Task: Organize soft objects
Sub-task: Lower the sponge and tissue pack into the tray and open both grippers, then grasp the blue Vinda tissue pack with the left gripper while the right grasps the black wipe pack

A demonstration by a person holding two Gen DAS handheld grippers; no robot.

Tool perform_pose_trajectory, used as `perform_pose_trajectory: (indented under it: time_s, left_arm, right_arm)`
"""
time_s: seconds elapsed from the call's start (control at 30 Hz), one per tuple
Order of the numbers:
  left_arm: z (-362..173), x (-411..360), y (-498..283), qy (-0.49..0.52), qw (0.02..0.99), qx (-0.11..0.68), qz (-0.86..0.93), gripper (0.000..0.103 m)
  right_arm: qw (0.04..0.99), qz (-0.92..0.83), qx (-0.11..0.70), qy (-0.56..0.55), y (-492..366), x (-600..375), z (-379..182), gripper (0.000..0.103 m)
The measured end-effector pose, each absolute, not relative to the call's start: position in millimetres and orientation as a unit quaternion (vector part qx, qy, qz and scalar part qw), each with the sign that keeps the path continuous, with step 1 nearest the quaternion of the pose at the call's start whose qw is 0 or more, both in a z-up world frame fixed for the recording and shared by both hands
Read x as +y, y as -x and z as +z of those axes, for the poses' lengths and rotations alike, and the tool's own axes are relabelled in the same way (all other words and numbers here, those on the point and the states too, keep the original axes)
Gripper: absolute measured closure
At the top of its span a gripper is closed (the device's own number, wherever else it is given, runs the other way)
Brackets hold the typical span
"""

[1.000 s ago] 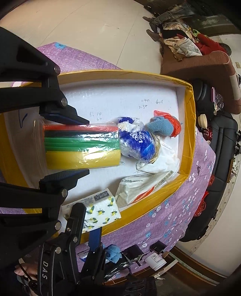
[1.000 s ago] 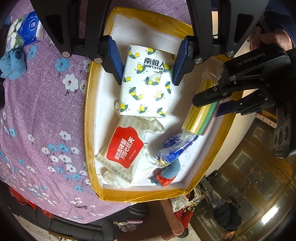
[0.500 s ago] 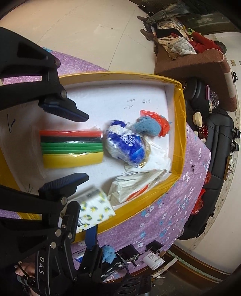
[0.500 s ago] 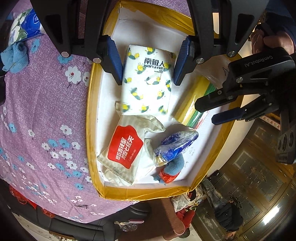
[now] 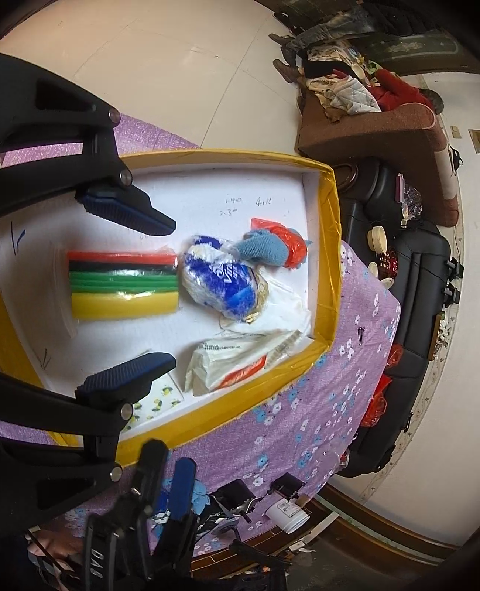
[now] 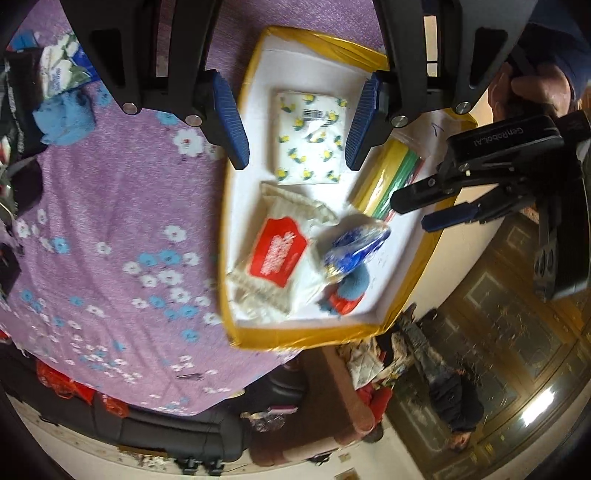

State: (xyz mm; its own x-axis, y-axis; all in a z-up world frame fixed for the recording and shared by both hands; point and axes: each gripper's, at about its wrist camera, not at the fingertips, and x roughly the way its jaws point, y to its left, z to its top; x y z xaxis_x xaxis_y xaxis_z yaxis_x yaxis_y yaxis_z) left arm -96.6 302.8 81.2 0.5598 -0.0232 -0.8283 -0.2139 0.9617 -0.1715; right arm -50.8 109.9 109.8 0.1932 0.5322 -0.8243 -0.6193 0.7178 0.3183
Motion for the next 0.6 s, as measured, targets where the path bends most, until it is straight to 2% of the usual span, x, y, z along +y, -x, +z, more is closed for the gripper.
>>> perform_pose_trajectory:
  time_s: [0.6]
  left_arm:
    - [104, 242, 99, 0.103, 0.887, 0.448, 0.043, 0.038]
  right_arm:
    - [0.803, 0.318, 0.503, -0.024, 33, 12, 131, 0.044]
